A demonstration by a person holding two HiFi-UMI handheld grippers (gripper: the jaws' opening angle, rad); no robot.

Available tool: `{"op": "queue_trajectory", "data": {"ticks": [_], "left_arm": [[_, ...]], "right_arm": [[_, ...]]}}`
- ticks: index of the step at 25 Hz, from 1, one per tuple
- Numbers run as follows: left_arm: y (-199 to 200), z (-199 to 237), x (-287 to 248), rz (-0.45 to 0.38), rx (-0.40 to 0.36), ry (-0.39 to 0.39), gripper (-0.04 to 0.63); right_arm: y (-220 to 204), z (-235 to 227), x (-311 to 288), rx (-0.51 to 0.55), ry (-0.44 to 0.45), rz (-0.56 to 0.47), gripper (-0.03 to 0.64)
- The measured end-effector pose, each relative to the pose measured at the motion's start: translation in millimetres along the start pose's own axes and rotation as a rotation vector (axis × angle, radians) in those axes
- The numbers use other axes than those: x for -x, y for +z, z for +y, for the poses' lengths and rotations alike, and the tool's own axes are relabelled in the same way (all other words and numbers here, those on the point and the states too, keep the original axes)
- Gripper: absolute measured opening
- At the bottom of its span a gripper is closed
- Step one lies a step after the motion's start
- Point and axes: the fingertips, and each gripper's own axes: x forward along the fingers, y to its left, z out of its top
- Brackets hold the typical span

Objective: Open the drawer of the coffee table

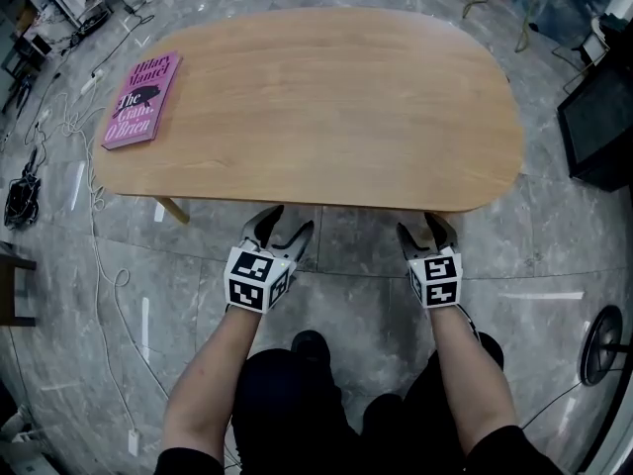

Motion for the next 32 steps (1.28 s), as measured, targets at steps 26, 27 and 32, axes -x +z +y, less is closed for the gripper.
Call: {"op": "queue_trajectory", "data": {"ticks": [26, 27, 32], "left_arm": [[-8, 19, -39, -0.285, 0.483, -0.218, 0.216], [-7, 20, -40, -0.286, 0.476, -0.219, 0.216], [-6, 19, -43, -0.291, 0.483, -0.253, 0.221]], "right_arm": [[-13, 10, 24, 0.096, 0.036, 0.047, 0.249], [-13, 11, 24, 0.098, 0.037, 0.048, 0.247], [-15, 9, 28, 0.104, 0.037, 0.055, 0.245]]}}
